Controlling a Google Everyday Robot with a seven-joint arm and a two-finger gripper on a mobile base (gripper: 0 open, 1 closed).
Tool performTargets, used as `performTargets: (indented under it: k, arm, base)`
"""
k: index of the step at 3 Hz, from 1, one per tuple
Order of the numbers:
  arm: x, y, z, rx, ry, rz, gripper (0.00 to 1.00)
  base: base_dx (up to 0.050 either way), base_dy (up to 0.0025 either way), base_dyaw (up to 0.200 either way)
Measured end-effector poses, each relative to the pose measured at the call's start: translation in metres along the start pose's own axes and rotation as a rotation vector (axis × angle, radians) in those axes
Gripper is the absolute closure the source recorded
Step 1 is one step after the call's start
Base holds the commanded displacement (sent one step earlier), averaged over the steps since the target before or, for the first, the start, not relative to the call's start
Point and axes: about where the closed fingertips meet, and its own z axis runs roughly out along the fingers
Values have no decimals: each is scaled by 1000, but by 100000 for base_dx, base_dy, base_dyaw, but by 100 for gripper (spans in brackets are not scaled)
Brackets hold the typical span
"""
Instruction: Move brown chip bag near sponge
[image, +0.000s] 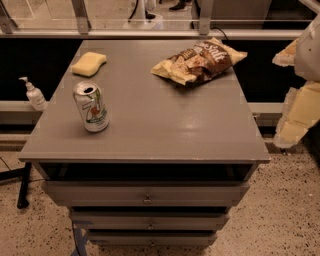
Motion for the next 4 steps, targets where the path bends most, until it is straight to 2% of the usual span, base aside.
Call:
performTargets:
  k: [1, 2, 3, 4]
  arm:
    - [0, 0, 0, 0, 0, 0, 0]
    - [0, 0, 0, 0, 0, 0, 0]
    - [-4, -13, 15, 36, -35, -2, 0]
    - [-14, -45, 60, 88, -121, -14, 0]
  base:
    - [2063, -45, -5668]
    - [0, 0, 0]
    - [0, 0, 0]
    - [0, 0, 0]
